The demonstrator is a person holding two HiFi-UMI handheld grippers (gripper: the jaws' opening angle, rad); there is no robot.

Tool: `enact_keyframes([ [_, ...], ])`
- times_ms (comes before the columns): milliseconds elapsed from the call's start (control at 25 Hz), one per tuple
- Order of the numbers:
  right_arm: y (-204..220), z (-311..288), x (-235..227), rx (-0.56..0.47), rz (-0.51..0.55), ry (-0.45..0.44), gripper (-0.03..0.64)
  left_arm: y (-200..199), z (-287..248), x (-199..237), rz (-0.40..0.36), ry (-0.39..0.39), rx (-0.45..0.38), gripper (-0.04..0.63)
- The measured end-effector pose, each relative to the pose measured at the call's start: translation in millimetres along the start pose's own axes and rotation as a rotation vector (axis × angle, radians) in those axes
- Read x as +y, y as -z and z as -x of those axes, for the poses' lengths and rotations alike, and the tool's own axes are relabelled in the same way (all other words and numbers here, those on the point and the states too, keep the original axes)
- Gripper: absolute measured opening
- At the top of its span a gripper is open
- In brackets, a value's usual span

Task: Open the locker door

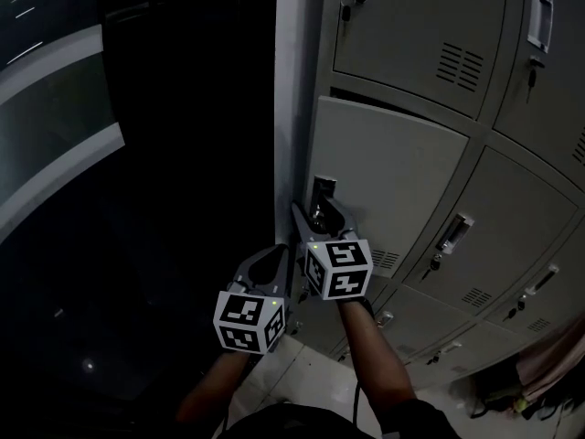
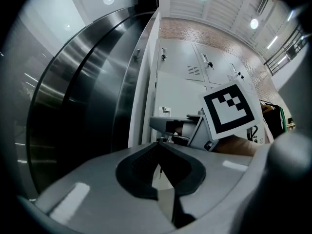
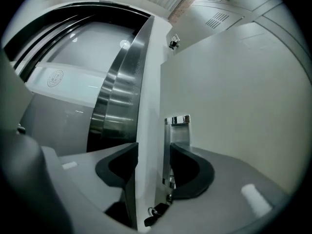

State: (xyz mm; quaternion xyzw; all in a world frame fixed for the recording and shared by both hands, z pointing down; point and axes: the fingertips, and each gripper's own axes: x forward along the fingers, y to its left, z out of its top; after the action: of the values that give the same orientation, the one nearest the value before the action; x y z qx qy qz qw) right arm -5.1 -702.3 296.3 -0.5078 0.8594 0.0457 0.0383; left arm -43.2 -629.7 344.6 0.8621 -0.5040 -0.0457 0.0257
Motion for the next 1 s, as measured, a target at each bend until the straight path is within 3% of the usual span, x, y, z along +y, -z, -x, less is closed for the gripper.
enact_keyframes([
  [440, -9, 65, 36, -0.006, -0.015, 0.056, 0.155, -4, 53, -24, 0.013, 0.055, 0.006, 0.005],
  [1000, -19, 164, 46, 0.009, -0.001, 0.197, 0.123, 1, 122, -87, 0.036, 0.166, 0.014, 0.005],
])
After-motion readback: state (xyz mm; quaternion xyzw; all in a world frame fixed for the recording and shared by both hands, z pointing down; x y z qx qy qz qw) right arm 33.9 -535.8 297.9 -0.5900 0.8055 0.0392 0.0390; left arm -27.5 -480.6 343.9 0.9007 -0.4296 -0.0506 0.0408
